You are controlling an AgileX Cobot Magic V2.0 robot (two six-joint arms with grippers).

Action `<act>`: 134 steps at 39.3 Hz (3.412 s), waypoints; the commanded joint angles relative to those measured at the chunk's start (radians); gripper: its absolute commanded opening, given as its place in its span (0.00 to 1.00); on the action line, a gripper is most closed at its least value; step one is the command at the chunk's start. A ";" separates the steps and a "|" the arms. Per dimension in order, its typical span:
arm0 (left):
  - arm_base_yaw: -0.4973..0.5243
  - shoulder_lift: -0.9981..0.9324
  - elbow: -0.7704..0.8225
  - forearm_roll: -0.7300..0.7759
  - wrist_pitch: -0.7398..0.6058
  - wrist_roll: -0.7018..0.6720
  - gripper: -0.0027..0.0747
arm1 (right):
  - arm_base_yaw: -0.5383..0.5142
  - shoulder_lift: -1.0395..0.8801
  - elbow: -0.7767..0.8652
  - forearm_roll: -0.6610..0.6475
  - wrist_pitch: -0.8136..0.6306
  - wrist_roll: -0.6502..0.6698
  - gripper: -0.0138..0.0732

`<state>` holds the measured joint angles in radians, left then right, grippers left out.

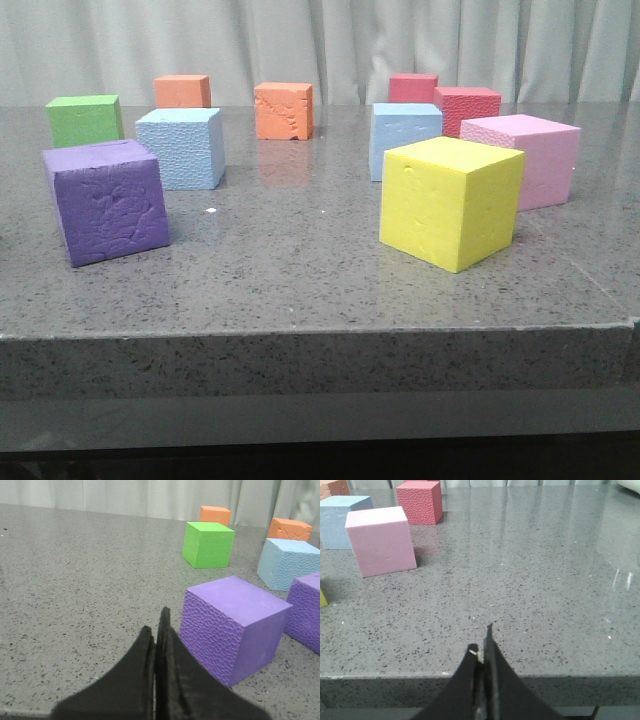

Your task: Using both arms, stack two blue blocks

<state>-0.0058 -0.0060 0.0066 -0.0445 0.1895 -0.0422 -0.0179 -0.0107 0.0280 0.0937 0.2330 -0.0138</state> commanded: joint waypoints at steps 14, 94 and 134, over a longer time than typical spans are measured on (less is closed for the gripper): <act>0.002 -0.016 0.002 -0.007 -0.085 -0.004 0.01 | -0.004 -0.018 -0.006 0.003 -0.075 -0.006 0.08; -0.006 0.330 -0.459 0.019 -0.169 -0.012 0.01 | -0.004 0.217 -0.507 -0.002 0.094 -0.006 0.08; -0.006 0.646 -0.639 0.010 -0.072 -0.003 0.01 | -0.004 0.514 -0.703 -0.030 0.140 -0.007 0.13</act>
<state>-0.0058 0.6355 -0.5962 -0.0267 0.2055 -0.0430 -0.0179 0.4924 -0.6373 0.0757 0.4591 -0.0138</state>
